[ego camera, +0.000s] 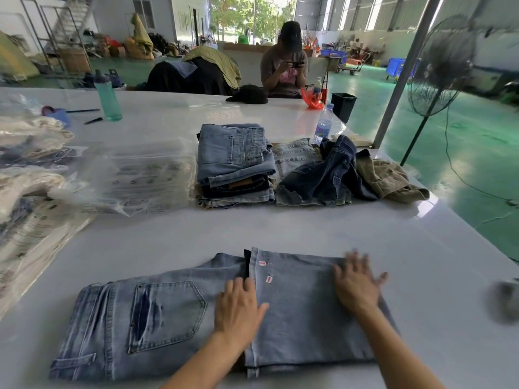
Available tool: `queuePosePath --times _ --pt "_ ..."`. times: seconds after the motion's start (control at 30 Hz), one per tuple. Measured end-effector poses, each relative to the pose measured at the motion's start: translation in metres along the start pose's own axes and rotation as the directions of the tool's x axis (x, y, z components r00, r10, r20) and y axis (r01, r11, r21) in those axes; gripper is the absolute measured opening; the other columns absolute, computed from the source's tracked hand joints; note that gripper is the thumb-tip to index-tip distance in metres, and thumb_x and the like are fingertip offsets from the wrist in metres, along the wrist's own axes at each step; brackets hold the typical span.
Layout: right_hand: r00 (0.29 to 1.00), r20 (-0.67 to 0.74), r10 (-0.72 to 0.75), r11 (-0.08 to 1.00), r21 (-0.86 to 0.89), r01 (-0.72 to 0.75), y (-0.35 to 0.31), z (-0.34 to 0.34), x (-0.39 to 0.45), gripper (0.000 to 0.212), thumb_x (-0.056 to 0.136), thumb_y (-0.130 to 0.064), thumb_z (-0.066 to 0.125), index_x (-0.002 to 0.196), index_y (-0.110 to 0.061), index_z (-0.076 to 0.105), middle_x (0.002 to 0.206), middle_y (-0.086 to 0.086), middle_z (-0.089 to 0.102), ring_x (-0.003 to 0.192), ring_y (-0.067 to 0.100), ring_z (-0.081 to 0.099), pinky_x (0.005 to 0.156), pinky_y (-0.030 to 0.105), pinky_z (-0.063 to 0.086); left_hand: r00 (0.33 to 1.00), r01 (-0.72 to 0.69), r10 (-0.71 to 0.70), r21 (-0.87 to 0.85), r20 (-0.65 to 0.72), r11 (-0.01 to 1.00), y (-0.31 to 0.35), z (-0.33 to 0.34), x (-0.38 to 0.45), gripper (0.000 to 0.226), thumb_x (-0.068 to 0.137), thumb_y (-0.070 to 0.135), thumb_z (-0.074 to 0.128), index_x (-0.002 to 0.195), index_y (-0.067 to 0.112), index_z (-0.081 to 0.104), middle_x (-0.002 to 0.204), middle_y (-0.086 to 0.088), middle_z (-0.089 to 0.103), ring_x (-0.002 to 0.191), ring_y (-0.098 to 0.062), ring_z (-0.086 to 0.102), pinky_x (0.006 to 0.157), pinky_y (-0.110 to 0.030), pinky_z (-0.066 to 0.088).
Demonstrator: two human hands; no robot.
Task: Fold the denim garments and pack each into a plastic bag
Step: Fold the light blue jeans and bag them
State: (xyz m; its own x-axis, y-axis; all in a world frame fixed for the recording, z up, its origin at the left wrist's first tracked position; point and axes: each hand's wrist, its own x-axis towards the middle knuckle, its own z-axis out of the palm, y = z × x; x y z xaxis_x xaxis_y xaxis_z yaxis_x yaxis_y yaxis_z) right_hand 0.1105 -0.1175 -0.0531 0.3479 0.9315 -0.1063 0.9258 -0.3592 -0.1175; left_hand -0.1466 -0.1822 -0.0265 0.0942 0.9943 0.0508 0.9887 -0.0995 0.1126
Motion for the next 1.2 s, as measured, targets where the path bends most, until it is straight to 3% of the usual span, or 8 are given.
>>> queuePosePath --times 0.17,0.43,0.63,0.83,0.93,1.0,1.1,1.2 --pt "0.857 0.104 -0.505 0.860 -0.024 0.510 -0.070 0.034 -0.050 0.055 0.098 -0.057 0.016 0.149 -0.044 0.003 0.158 -0.014 -0.010 0.138 0.007 -0.025 0.109 0.055 -0.020 0.966 -0.201 0.204 -0.035 0.159 0.979 0.001 0.039 0.010 0.075 0.094 0.058 0.026 0.151 0.024 -0.010 0.157 0.007 -0.020 0.140 -0.020 -0.028 0.115 -0.045 -0.012" --pt "0.995 0.060 0.077 0.997 -0.012 -0.076 0.069 -0.001 -0.028 0.057 0.097 -0.057 0.011 0.149 -0.042 -0.008 0.158 -0.008 -0.017 0.146 0.021 -0.018 0.109 0.067 -0.009 0.972 -0.157 0.165 -0.058 0.166 0.986 -0.004 0.057 0.011 0.077 0.092 0.062 0.022 0.149 0.027 -0.016 0.145 0.011 -0.034 0.132 -0.017 -0.037 0.113 -0.045 -0.015" --pt "0.913 0.092 -0.396 0.917 -0.007 0.399 -0.031 0.039 -0.098 0.059 0.094 -0.064 0.014 0.146 -0.045 -0.008 0.152 -0.015 -0.024 0.142 0.012 -0.023 0.107 0.058 -0.021 0.968 -0.181 0.190 -0.070 0.163 0.981 -0.006 0.051 0.009 0.075 0.094 0.060 0.023 0.147 0.027 -0.017 0.147 0.012 -0.032 0.134 -0.013 -0.035 0.114 -0.043 -0.014" --pt "0.994 0.111 -0.015 0.998 -0.062 0.022 0.035 0.016 -0.074 0.060 0.094 -0.064 0.015 0.149 -0.045 -0.002 0.158 -0.012 -0.013 0.146 0.013 -0.013 0.114 0.059 -0.007 0.953 -0.211 0.229 -0.108 0.198 0.971 -0.050 0.041 -0.005 0.071 0.092 0.066 0.014 0.144 0.030 -0.019 0.145 0.010 -0.034 0.143 -0.013 -0.021 0.113 -0.037 -0.016" --pt "0.990 0.127 0.056 0.998 -0.008 -0.055 0.012 0.008 -0.073 0.063 0.095 -0.061 0.017 0.152 -0.036 0.004 0.160 -0.004 -0.009 0.147 0.023 -0.011 0.109 0.068 -0.003 1.000 0.007 -0.005 -0.151 0.016 0.988 -0.093 0.024 -0.019 0.087 0.078 0.073 -0.003 0.150 0.023 0.001 0.156 -0.002 -0.012 0.146 -0.024 -0.009 0.113 -0.045 -0.009" --pt "0.985 0.136 -0.108 0.993 0.065 0.100 -0.032 0.017 -0.084 0.064 0.096 -0.060 0.020 0.152 -0.031 0.007 0.161 0.000 -0.008 0.147 0.026 -0.012 0.109 0.068 -0.004 0.951 0.196 -0.236 -0.199 -0.198 0.960 -0.127 0.010 -0.027 0.079 0.085 0.055 0.020 0.142 0.003 0.039 0.152 -0.019 0.027 0.142 -0.039 0.022 0.111 -0.059 0.014" --pt "0.889 0.108 -0.446 0.894 0.099 0.436 -0.101 0.039 -0.110 0.067 0.097 -0.059 0.021 0.153 -0.027 0.004 0.160 0.002 -0.011 0.146 0.020 -0.017 0.111 0.058 -0.014 0.775 0.498 -0.555 -0.247 -0.303 0.831 -0.176 -0.001 -0.039 0.054 0.084 0.028 0.052 0.120 -0.011 0.054 0.128 -0.036 0.047 0.122 -0.053 0.038 0.095 -0.067 0.031" --pt "0.846 0.067 -0.528 0.849 0.051 0.526 -0.134 0.052 -0.122 0.072 0.097 -0.057 0.019 0.152 -0.017 -0.006 0.159 0.002 -0.015 0.143 0.019 -0.024 0.108 0.045 -0.027 0.554 0.771 -0.831 -0.340 -0.059 0.538 -0.206 -0.012 -0.051 0.062 0.082 0.040 0.067 0.111 -0.011 0.047 0.112 -0.038 0.052 0.102 -0.053 0.051 0.083 -0.058 0.043"
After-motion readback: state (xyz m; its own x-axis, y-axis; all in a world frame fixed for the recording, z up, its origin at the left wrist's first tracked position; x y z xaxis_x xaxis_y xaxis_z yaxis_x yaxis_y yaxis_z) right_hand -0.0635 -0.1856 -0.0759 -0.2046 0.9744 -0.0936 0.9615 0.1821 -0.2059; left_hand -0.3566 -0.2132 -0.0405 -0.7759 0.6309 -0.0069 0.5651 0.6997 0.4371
